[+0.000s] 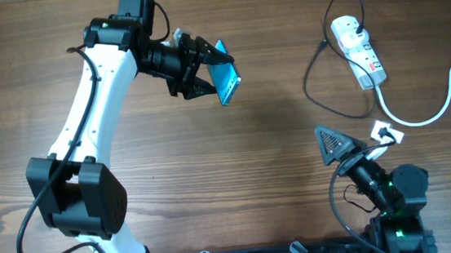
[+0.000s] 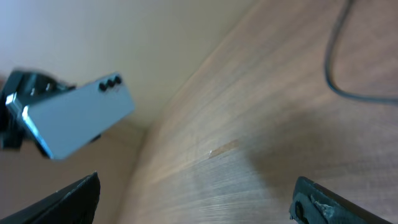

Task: Plug charger to phone and switch on socket
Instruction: 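Lift the phone with the left gripper and tilt it upright, then move the right gripper to the phone and grasp its side edge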

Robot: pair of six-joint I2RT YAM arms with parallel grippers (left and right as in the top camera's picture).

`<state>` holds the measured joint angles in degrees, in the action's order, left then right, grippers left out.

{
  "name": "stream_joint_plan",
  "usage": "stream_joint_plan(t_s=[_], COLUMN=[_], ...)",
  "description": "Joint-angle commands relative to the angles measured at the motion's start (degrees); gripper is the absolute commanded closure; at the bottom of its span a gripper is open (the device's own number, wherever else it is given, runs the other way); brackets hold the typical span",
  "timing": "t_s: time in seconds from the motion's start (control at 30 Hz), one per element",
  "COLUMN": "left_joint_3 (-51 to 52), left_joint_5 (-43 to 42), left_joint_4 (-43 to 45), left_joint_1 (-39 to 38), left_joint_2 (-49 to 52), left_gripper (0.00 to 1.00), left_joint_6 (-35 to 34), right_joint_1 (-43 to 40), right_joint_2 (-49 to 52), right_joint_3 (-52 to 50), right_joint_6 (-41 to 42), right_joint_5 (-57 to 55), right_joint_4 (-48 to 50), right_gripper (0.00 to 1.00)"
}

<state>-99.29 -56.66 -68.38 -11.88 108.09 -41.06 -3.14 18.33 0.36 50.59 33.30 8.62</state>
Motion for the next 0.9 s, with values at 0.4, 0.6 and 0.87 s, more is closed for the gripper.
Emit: stream_joint_plan(t_s=[0.4,0.6,0.87], left_joint_3=[-1.3,-1.3,-1.3], left_joint_5=[5.6,10.3,10.9], left_joint_4=[0.4,0.4,2.9], left_joint_1=[0.2,0.1,-2.1], left_joint_2=[-2.4,-2.4,-2.3], left_gripper=[0.44,0.44,0.44], left_joint_6=[-0.2,-0.2,-3.0], right_joint_1=[0.2,0.8,10.4], right_joint_2=[17.1,20.1,23.4], right_joint_3=[6.2,6.2,6.2], right_joint_6=[-14.4,-9.9,-8.4], right_joint_5=[15.2,19.2,8.4], right_joint_4=[7.3,17.8,25.4], right_gripper=[0.01,0.01,0.0])
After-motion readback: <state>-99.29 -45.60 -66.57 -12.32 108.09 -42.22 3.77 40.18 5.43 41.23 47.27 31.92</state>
